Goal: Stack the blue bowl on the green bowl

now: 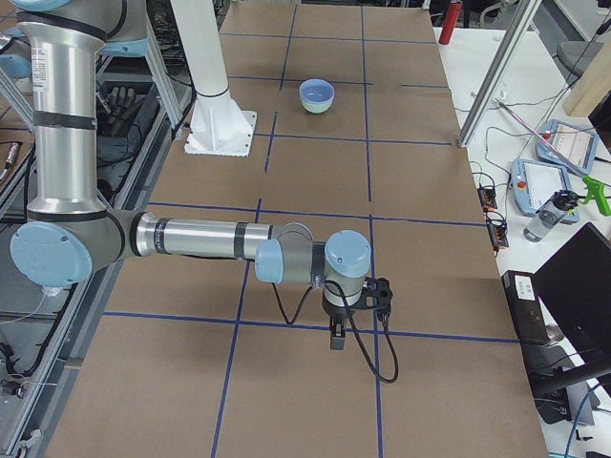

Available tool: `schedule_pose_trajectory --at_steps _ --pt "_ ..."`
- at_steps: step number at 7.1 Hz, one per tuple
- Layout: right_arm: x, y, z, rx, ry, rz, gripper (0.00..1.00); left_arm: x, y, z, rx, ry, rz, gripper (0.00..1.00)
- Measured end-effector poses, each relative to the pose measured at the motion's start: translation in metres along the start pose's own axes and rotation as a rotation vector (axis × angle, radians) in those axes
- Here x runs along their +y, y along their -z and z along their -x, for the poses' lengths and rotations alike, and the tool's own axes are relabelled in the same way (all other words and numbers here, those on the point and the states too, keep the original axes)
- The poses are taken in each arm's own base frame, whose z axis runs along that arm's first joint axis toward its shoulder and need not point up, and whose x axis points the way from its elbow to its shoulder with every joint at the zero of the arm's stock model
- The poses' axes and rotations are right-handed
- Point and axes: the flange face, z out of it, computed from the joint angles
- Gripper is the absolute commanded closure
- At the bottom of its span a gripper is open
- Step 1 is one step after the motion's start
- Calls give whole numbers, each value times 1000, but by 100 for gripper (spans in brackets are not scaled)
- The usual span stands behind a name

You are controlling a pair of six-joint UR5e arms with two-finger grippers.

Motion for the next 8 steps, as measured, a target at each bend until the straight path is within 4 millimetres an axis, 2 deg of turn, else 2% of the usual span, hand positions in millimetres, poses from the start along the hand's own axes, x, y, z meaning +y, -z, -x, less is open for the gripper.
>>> schedule_pose_trajectory --at_steps 3,8 --pt "0 0 0 0 0 -1 0 11 -3 14 13 25 4 0" --pt "0 0 0 0 0 0 0 11 -3 16 13 24 1 0"
